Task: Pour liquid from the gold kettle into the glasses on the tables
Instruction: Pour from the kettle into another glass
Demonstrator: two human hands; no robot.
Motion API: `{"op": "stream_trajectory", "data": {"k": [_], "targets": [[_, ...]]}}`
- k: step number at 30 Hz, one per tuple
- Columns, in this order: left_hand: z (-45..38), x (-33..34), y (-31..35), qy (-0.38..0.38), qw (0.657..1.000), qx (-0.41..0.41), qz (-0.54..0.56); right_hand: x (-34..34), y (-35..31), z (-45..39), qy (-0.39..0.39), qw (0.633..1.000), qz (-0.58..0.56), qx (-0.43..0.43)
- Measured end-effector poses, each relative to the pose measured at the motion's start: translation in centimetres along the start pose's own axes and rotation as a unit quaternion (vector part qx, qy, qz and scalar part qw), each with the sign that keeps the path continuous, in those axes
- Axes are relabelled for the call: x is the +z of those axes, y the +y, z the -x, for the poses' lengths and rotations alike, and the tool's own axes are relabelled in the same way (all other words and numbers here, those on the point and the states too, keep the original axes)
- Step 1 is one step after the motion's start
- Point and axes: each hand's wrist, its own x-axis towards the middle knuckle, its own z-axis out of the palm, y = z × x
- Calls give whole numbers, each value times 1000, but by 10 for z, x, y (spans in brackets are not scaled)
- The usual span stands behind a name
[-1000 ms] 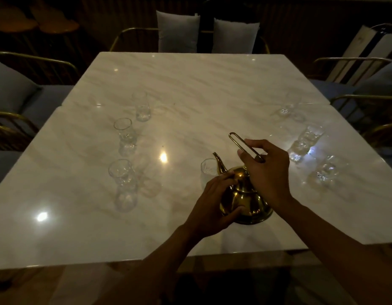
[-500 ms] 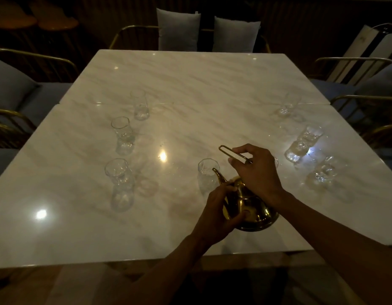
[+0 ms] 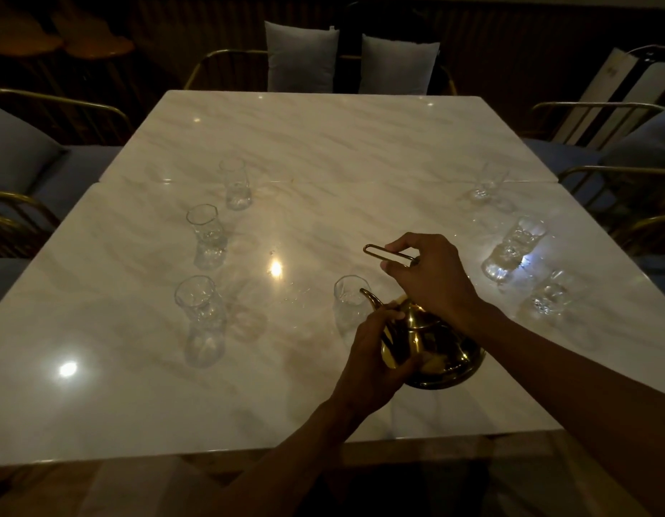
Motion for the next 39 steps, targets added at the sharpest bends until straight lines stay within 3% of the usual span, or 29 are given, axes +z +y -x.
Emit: {"op": "stream_trajectory", "data": {"k": [39], "targets": [[-6, 3, -3, 13, 999, -27, 21, 5, -1, -14, -18, 1000, 23, 3]]}}
